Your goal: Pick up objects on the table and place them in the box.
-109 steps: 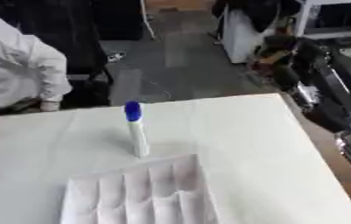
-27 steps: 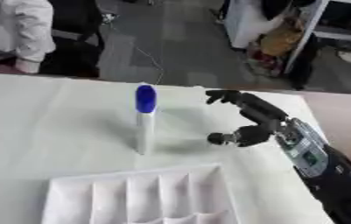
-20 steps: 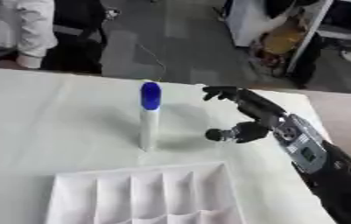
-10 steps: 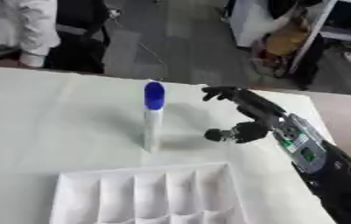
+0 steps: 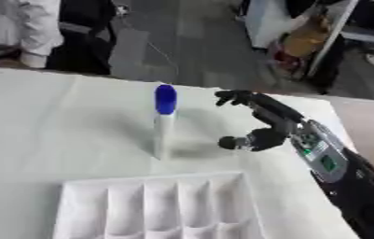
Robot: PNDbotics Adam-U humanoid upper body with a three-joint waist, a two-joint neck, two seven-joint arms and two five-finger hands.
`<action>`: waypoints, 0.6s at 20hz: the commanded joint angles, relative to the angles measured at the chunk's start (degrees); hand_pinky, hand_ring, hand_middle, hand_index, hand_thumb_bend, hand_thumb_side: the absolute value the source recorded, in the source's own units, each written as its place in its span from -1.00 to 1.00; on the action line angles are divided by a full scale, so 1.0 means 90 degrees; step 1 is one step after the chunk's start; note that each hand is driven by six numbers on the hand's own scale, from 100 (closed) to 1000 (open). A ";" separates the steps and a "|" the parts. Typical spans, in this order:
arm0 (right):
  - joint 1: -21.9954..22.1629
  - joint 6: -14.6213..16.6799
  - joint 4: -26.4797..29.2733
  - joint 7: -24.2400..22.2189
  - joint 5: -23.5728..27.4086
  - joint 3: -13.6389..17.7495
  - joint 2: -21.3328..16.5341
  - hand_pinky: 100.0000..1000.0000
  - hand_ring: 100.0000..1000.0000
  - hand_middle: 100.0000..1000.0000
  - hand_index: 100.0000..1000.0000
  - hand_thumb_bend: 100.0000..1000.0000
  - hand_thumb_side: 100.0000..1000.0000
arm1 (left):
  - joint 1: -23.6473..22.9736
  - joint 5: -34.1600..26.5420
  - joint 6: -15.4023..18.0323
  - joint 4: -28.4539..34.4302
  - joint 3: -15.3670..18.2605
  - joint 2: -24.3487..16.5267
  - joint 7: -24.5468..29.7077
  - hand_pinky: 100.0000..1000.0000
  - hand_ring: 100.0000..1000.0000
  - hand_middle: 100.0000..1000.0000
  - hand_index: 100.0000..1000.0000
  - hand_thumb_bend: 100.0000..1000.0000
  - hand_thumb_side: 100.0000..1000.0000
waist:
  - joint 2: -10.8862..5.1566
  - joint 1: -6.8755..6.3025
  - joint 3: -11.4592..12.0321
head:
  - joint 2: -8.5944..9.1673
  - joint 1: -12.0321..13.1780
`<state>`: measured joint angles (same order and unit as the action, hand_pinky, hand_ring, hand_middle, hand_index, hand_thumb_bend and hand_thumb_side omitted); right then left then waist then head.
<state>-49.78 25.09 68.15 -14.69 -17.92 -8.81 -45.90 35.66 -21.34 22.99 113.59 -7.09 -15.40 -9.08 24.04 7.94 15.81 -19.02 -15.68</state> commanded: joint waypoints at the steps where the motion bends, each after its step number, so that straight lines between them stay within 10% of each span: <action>1: -0.0085 -0.0089 0.0094 0.0037 -0.0048 0.0071 -0.0243 0.69 0.89 0.54 0.95 0.45 0.53 | 0.0129 -0.0087 0.0021 0.0111 -0.0011 0.0031 0.0023 0.10 0.07 0.36 0.69 0.09 0.98 | -0.0105 -0.0011 0.0034 | 0.0001 -0.0037; 12: -0.0364 -0.0173 -0.0055 0.0036 -0.0210 0.0042 -0.0044 0.68 0.89 0.53 0.95 0.45 0.52 | 0.0257 -0.0153 0.0001 0.0111 -0.0058 0.0233 0.0091 0.10 0.08 0.36 0.69 0.09 0.98 | 0.0035 0.0032 0.0190 | 0.0258 -0.0073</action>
<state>-51.80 23.81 67.43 -14.47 -19.51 -9.00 -45.17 37.02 -22.47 22.92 113.59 -7.44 -13.35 -8.56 25.52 8.58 17.63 -17.81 -15.76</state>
